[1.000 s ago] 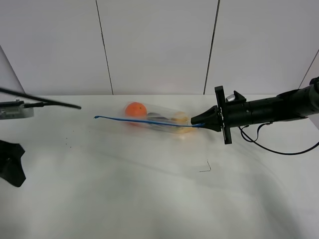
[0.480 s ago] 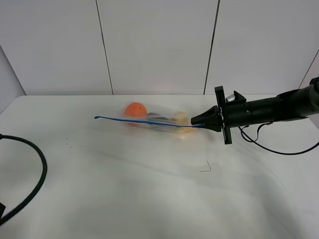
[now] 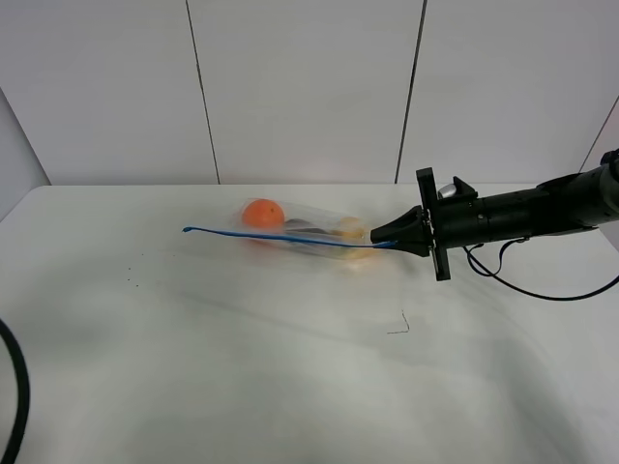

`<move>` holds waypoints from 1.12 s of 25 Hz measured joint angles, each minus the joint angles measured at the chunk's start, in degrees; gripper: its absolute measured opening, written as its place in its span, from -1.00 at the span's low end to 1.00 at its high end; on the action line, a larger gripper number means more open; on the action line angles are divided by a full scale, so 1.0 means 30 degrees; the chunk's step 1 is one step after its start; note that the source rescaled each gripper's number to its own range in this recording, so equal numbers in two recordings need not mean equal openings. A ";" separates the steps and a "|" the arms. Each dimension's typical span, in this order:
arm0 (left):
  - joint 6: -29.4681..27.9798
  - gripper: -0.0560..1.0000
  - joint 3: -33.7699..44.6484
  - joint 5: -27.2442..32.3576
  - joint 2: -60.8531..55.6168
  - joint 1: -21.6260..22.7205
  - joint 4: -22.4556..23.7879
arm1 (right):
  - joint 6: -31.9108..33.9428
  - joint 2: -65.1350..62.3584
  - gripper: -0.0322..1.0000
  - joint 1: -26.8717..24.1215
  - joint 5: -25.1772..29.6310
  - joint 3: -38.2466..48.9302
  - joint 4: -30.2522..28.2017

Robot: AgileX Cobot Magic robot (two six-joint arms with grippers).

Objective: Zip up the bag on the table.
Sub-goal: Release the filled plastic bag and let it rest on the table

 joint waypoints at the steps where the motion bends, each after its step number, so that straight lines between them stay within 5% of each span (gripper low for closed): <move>1: 0.0000 1.00 0.0000 0.0000 -0.0421 0.0000 0.0016 | 0.0000 0.0000 -0.94 0.0000 0.0000 0.0000 0.0000; 19: 0.0000 1.00 0.0121 0.0040 -0.6674 0.0000 0.0133 | 0.0000 0.0000 -0.94 0.0000 0.0000 0.0000 0.0000; 28: 0.0000 1.00 0.0121 0.0040 -0.6855 0.0000 0.0133 | 0.0000 0.0000 -0.94 0.0000 0.0000 0.0000 0.0000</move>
